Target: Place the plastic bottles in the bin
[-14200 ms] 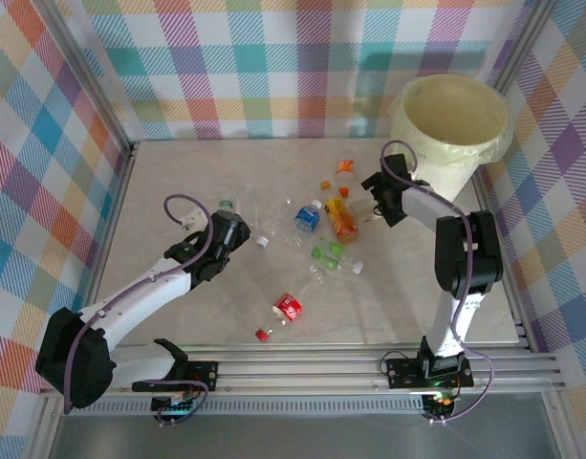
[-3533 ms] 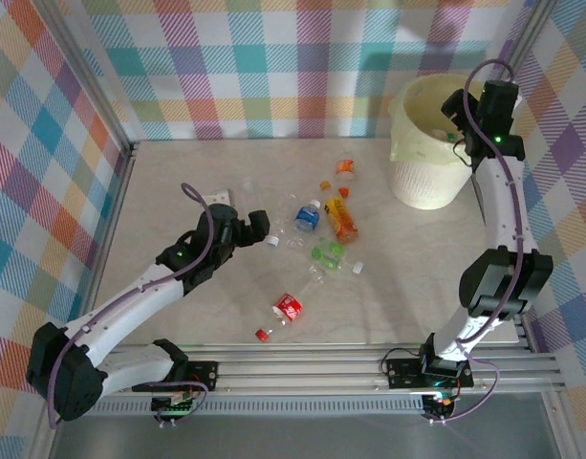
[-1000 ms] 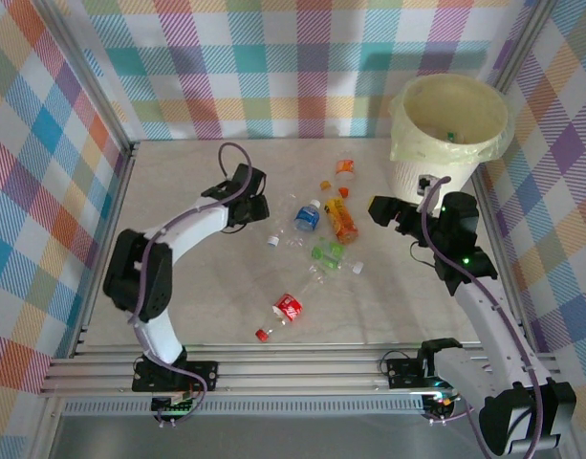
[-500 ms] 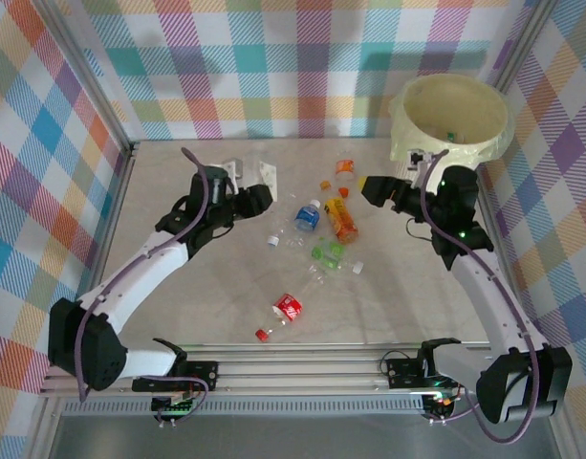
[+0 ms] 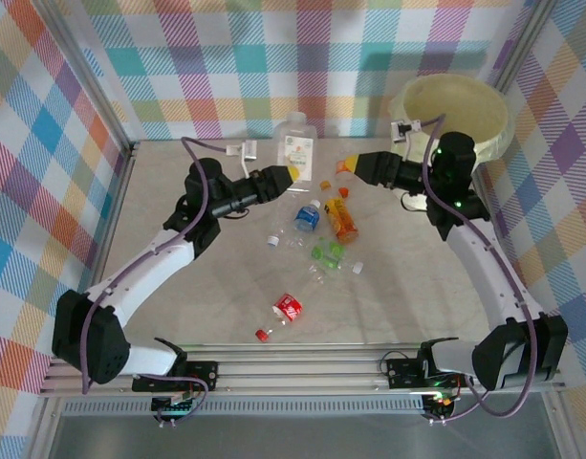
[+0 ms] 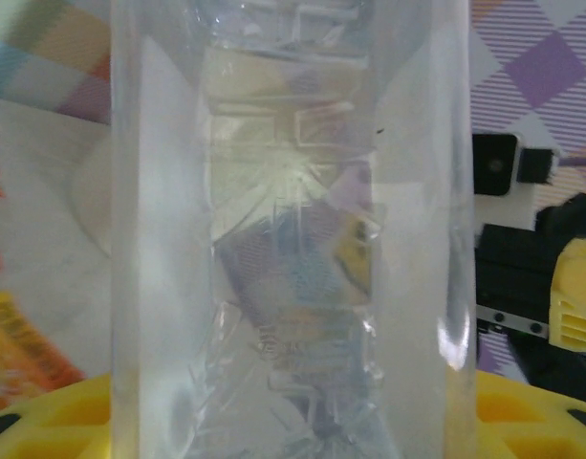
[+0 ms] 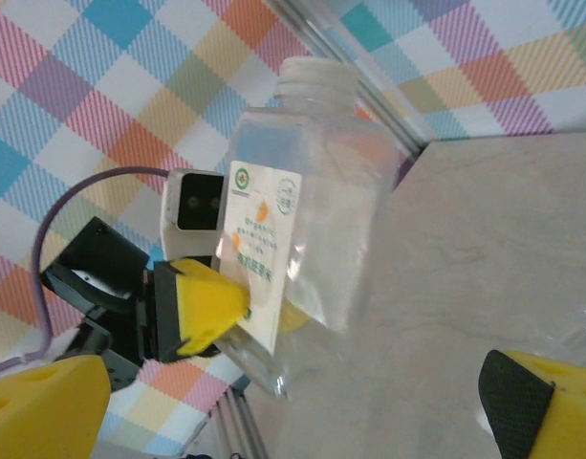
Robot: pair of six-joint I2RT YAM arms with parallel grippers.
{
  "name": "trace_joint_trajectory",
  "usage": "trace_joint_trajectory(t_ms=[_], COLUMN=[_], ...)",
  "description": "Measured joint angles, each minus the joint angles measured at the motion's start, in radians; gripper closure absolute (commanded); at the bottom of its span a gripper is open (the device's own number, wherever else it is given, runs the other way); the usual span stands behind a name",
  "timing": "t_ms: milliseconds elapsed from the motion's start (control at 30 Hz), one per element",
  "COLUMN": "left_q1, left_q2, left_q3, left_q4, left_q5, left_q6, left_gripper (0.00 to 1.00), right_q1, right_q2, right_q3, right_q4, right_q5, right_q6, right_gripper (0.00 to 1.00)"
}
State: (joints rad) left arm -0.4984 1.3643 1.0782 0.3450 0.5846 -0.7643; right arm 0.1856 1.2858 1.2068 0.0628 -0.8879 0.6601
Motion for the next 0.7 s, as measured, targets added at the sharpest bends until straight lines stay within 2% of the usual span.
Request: trace_joint_trajectory(t_ms=[167,367,433,700], left_q1=[-0.068,-0.090,-0.090,-0.091], left_q2=[0.061,0.105,0.114,0.124], left_q3=[0.037,0.047,0.047,0.055], left_q4=[0.092,0.204,0.227,0.291], left_q5=[0.048,0.074,0.078,0.087], left_q6=[-0.083,-0.166,-0.185,-0.213], left_gripper=[0.67,0.67,0.66,0.66], right_q1=[0.042,0.073,0.077,0.077], right_q2=[0.076,0.157,0.166,0.165], right_q3=[0.063,0.091,0.091,0.087], right_q4=[0.023,0.095,0.120,0.224], right_q5=[-0.012,-0.062,-0.078,-0.071], right_q6=[0.048,0.107,0.122,0.212], right_gripper=[0.00,0.01,0.08,0.47])
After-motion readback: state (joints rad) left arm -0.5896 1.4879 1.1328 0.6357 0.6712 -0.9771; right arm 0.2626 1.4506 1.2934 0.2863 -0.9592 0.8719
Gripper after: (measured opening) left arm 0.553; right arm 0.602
